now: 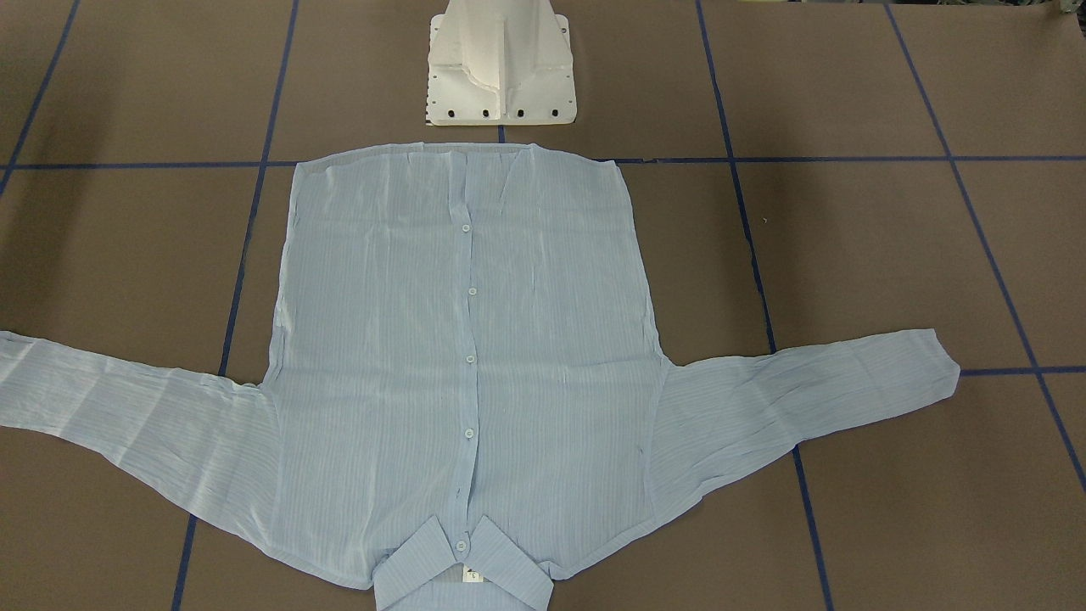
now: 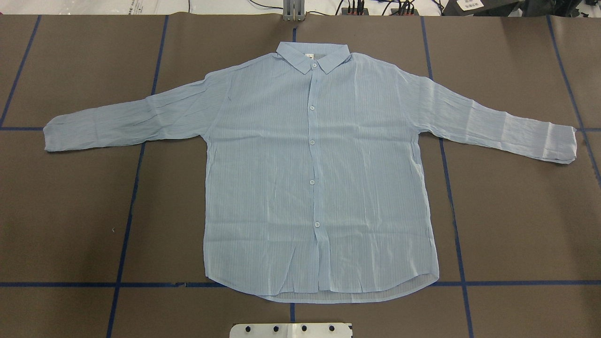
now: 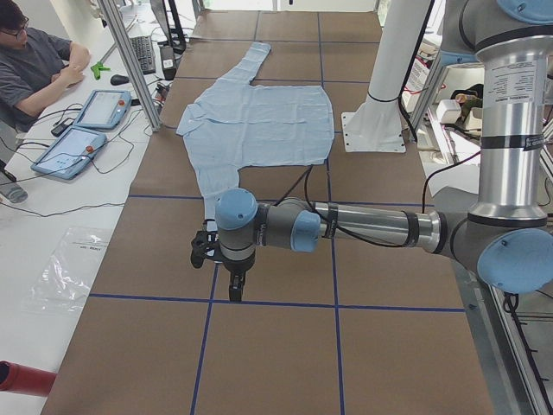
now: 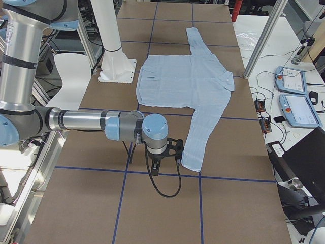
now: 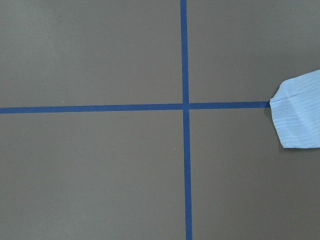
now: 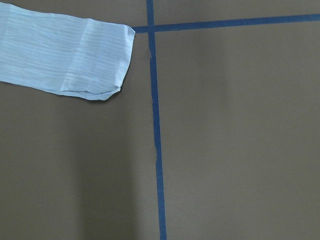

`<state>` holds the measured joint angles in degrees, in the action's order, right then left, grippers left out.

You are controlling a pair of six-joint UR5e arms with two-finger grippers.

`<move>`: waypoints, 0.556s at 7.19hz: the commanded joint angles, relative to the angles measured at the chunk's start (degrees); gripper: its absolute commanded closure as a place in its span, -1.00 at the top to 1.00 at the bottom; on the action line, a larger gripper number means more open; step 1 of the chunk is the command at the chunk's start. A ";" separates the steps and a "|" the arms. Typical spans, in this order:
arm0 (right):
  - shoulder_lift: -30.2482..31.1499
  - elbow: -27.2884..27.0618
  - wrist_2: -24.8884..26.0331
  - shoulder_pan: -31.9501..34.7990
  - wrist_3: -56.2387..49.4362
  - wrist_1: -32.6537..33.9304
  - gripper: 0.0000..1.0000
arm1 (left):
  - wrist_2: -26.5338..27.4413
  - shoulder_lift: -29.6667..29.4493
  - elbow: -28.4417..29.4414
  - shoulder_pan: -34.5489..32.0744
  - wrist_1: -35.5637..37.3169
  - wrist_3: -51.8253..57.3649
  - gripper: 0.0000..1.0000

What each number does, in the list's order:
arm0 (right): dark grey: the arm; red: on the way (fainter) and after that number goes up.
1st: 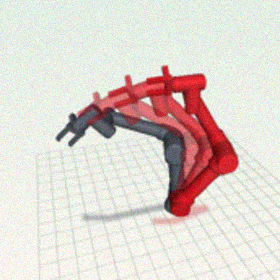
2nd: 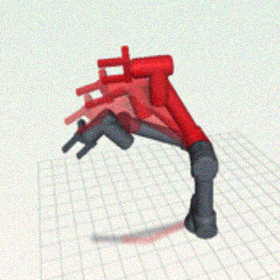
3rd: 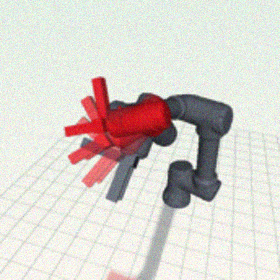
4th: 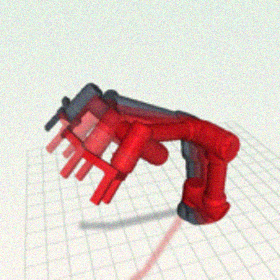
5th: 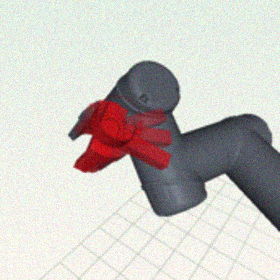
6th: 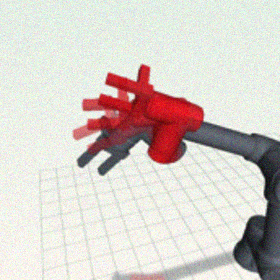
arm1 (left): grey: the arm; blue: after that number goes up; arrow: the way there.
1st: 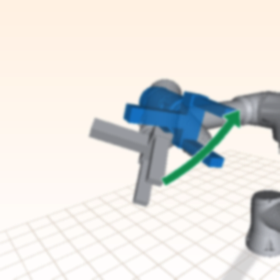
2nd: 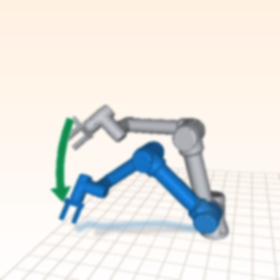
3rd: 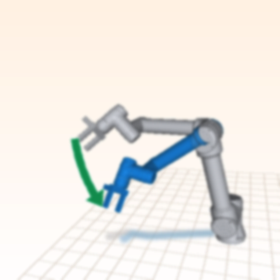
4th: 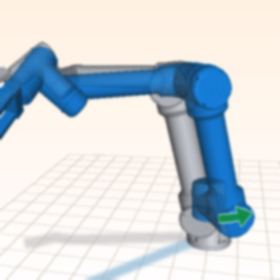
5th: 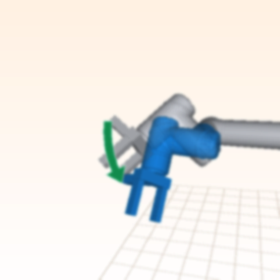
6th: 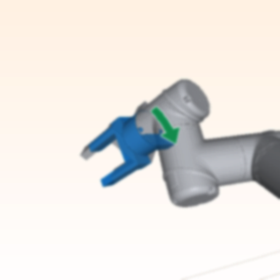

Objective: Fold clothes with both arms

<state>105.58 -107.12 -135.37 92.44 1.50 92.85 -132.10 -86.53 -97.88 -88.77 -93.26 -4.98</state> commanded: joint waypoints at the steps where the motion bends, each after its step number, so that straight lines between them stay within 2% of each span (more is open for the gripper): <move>1: -0.02 -0.10 0.10 0.20 -0.01 -0.03 1.00 | 0.00 0.13 -0.03 -0.09 0.01 0.14 0.99; 4: -0.46 0.16 0.19 0.20 -0.01 -0.47 1.00 | -0.09 -1.18 -0.47 -0.09 -0.51 0.14 0.99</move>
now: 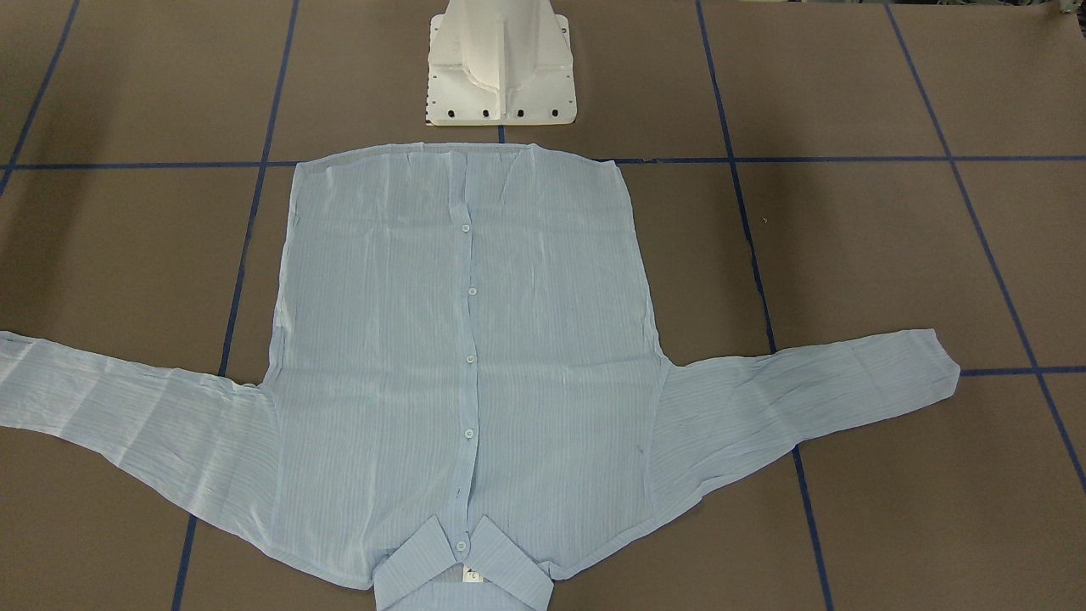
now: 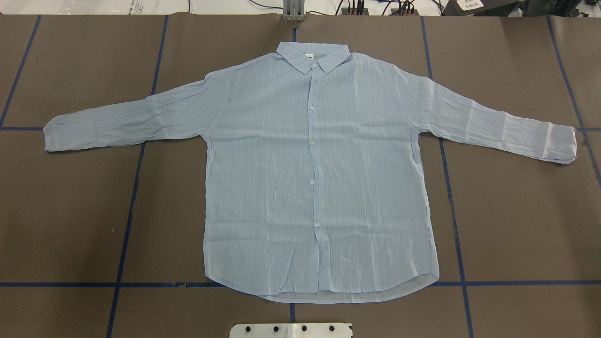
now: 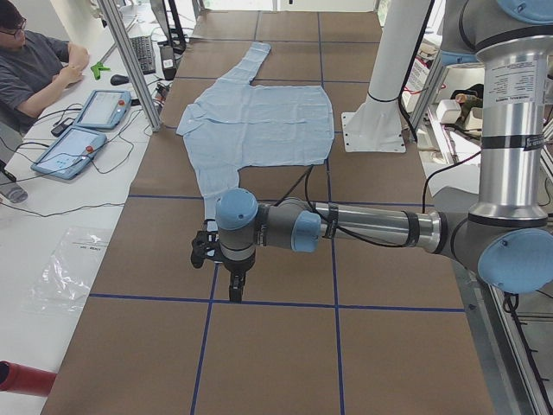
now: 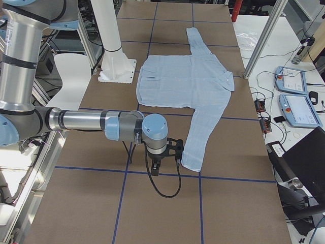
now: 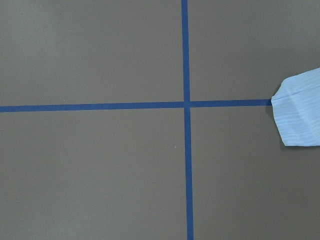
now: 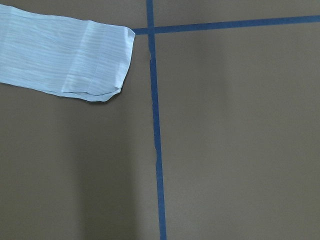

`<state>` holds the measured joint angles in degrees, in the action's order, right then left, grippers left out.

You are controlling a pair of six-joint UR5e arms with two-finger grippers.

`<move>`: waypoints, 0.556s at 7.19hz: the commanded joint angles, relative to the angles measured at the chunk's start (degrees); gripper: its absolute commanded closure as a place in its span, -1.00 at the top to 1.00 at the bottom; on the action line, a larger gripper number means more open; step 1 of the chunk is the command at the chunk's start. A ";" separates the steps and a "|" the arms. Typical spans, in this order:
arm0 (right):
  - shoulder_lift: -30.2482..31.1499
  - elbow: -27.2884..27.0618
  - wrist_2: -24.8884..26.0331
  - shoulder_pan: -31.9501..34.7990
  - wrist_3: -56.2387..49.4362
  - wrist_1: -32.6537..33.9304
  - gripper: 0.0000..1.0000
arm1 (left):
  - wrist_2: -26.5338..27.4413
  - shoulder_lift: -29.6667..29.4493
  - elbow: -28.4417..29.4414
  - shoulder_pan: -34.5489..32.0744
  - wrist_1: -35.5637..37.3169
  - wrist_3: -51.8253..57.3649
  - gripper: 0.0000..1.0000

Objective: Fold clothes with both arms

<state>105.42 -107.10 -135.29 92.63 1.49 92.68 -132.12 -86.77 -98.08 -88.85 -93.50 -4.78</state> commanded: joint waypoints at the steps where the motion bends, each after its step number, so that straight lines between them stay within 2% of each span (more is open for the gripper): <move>1: -1.52 0.05 0.20 -0.08 -0.09 -0.74 1.00 | -0.15 -2.68 -0.27 0.08 -0.89 -0.05 0.99; 3: -6.71 0.92 -0.49 -0.34 -0.17 -1.01 1.00 | -0.24 -5.33 0.52 1.73 -3.95 -0.40 0.99; 4: -7.85 4.32 -1.11 -1.22 0.09 -5.28 1.00 | -0.50 -5.08 0.70 1.84 -4.23 -0.40 0.99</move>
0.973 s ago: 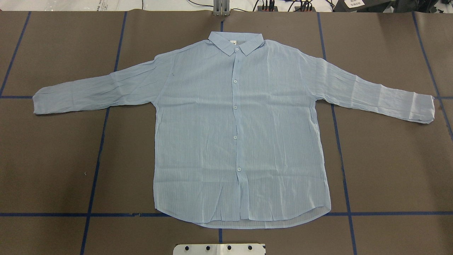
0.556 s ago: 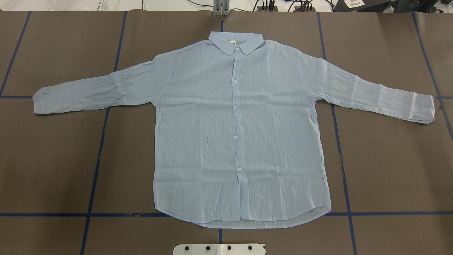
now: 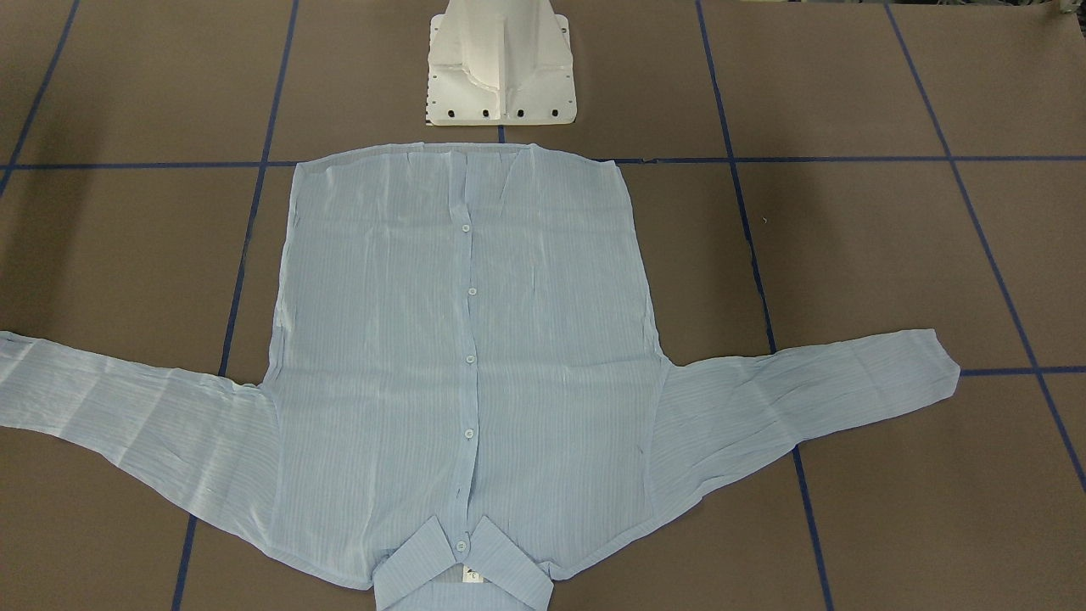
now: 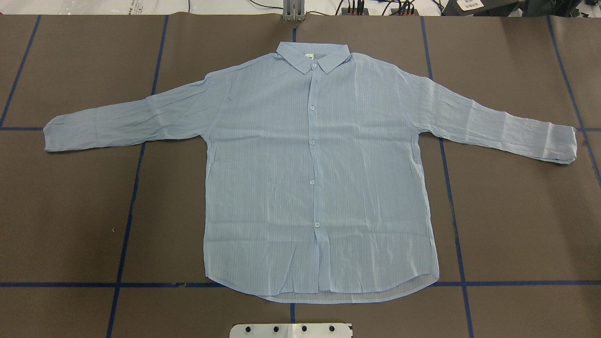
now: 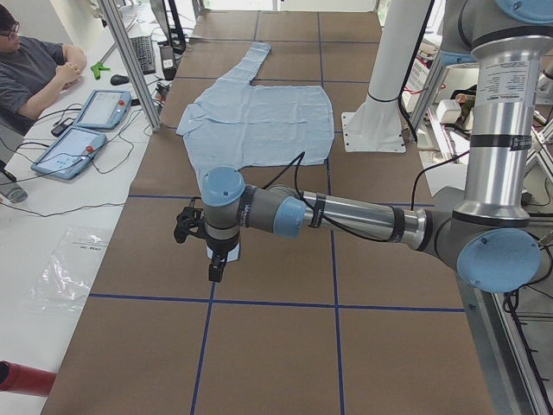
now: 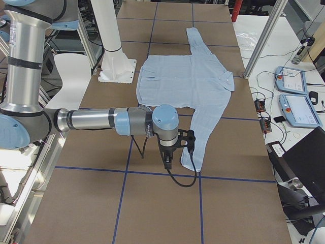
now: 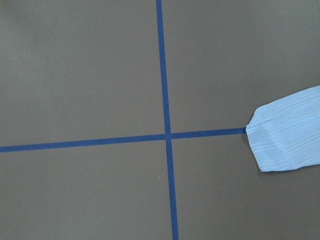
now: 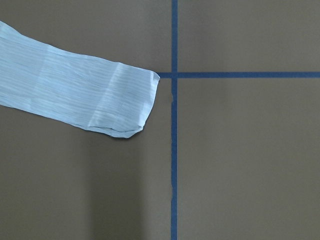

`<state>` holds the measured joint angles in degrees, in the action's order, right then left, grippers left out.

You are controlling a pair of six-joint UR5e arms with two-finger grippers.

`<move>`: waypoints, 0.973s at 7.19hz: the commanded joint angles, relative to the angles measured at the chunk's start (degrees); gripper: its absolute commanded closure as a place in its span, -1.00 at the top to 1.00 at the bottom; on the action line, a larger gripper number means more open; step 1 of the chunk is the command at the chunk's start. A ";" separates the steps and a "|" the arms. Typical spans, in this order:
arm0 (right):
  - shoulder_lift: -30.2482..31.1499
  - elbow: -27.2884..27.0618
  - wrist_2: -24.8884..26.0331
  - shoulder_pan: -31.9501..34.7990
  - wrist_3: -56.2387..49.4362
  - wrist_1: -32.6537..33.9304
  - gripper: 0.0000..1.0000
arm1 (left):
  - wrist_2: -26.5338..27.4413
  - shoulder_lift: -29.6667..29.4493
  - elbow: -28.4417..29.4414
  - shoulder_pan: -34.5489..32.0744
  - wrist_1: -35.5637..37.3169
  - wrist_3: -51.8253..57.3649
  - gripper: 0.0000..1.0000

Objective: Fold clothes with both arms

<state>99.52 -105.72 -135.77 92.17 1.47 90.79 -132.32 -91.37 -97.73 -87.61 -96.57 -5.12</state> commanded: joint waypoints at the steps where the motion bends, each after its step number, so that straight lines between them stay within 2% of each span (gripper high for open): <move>1: -2.05 7.85 -1.16 -1.64 0.11 -9.95 1.00 | -0.83 -1.25 -0.35 0.59 -2.38 0.28 0.99; 2: -2.75 13.29 -1.51 -4.08 2.02 -18.72 1.00 | -1.27 -1.26 0.51 0.59 -4.83 -0.15 0.99; 4: -5.38 20.08 0.06 -13.37 19.73 -35.42 1.00 | -1.63 -1.18 0.17 0.77 -4.94 0.02 0.99; 5: -6.00 23.42 2.68 -16.64 20.40 -41.94 1.00 | -1.63 -1.09 0.26 0.77 -4.94 0.20 0.99; 7: -6.97 28.19 2.88 -17.64 20.41 -46.74 1.00 | -1.63 -1.17 0.26 0.77 -5.12 0.20 0.99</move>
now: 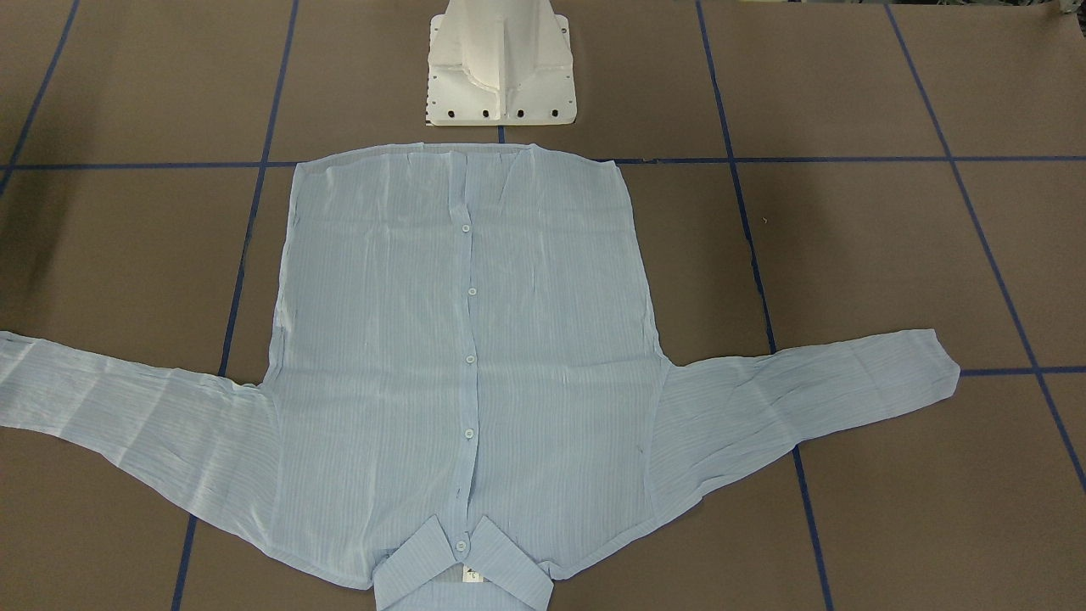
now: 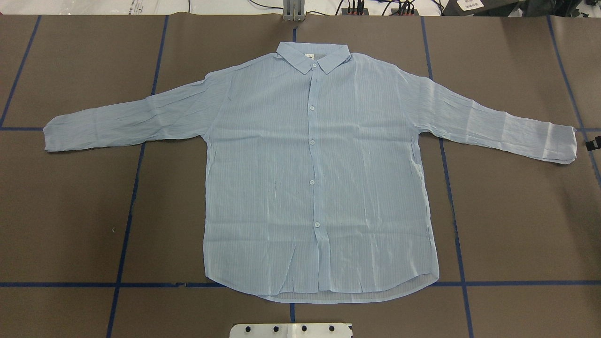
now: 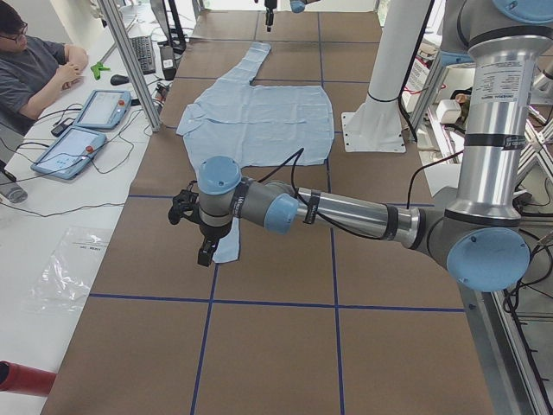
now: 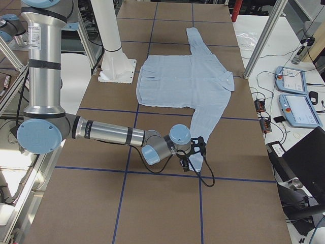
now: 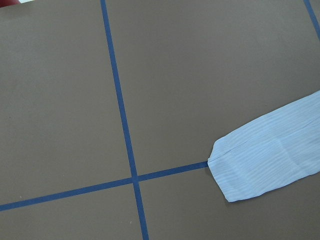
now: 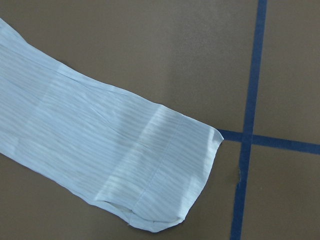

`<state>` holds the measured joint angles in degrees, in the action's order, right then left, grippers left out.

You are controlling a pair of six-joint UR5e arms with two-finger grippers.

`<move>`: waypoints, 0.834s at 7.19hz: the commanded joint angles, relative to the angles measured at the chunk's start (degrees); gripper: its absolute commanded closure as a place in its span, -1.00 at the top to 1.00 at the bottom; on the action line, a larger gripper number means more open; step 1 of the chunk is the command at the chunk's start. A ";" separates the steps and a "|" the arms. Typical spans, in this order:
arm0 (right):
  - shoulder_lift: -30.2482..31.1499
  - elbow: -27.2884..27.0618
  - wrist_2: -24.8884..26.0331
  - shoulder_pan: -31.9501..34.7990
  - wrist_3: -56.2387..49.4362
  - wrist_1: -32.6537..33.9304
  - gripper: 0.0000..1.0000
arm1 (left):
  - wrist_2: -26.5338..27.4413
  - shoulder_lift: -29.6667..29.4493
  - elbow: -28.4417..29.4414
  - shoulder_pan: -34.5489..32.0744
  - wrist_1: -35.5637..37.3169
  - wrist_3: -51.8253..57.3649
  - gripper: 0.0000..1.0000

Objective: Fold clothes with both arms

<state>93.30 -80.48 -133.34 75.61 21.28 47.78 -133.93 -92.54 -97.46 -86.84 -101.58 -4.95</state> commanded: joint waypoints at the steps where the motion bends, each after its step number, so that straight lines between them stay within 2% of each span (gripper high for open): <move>1: -1.10 3.83 0.53 -1.51 0.69 -3.40 1.00 | -0.01 -0.01 -0.10 0.01 -0.11 0.03 0.99; 4: -4.87 10.32 0.45 -4.49 2.18 -3.40 0.97 | -0.01 -0.01 0.52 0.01 -2.22 0.03 0.99; 5: -4.88 10.43 0.45 -5.11 2.28 -3.31 0.96 | -0.01 -0.10 0.60 0.01 -2.22 0.03 0.99; 6: -4.88 10.25 0.45 -5.12 2.54 -3.22 0.84 | -0.01 -0.10 0.52 0.01 -2.22 0.03 0.99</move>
<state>88.62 -70.42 -132.89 70.91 23.45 44.47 -133.95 -92.60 -96.93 -86.84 -103.74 -4.92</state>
